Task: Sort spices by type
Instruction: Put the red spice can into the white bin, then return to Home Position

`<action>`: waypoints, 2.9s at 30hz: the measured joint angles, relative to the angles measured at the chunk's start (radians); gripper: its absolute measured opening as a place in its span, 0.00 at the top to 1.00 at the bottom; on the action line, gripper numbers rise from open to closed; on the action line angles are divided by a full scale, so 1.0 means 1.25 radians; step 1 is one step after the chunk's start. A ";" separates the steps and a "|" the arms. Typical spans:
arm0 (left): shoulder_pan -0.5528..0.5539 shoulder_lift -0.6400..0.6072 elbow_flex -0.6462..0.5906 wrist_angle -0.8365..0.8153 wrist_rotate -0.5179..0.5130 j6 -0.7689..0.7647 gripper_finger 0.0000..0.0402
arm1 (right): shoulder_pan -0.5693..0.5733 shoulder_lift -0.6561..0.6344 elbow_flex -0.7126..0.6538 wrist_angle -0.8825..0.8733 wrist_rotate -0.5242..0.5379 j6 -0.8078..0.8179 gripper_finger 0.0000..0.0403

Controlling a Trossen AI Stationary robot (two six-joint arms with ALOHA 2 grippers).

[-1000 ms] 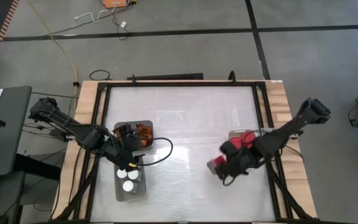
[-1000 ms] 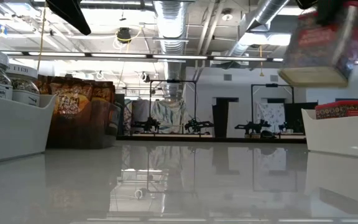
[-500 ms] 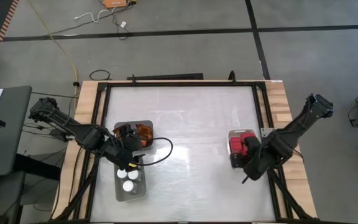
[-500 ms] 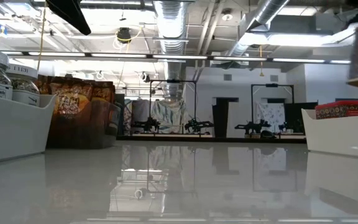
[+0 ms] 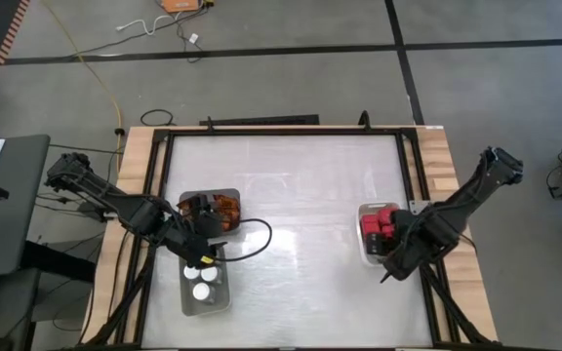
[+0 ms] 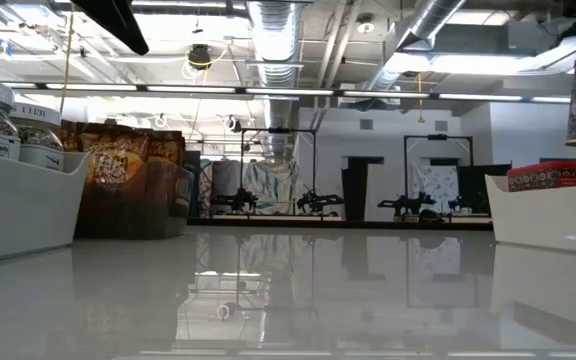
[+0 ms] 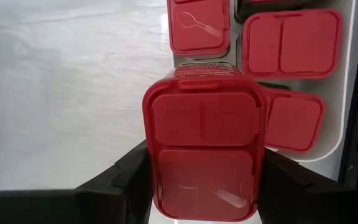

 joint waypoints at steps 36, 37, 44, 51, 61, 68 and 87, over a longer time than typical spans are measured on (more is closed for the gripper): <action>0.000 0.000 0.000 -0.002 0.007 0.028 0.24 | -0.008 0.194 -0.001 0.045 -0.019 -0.122 0.36; 0.000 0.000 0.000 -0.002 0.012 0.028 0.24 | -0.008 0.196 -0.001 0.045 -0.019 -0.121 0.36; 0.000 0.000 0.000 -0.002 0.022 0.026 0.24 | -0.014 0.198 -0.001 0.043 -0.020 -0.122 0.36; 0.000 0.000 0.000 -0.002 0.022 0.023 0.24 | -0.014 0.198 -0.001 0.045 -0.020 -0.120 0.35; 0.000 0.000 0.000 -0.002 0.022 0.014 0.24 | -0.014 0.198 -0.001 0.039 -0.018 -0.122 0.31; 0.000 0.000 0.000 -0.002 0.022 0.011 0.24 | -0.014 0.195 -0.001 0.051 -0.018 -0.150 0.18; 0.000 0.000 0.000 -0.002 0.022 0.011 0.24 | 0.031 0.116 0.053 -0.054 -0.017 -0.210 0.13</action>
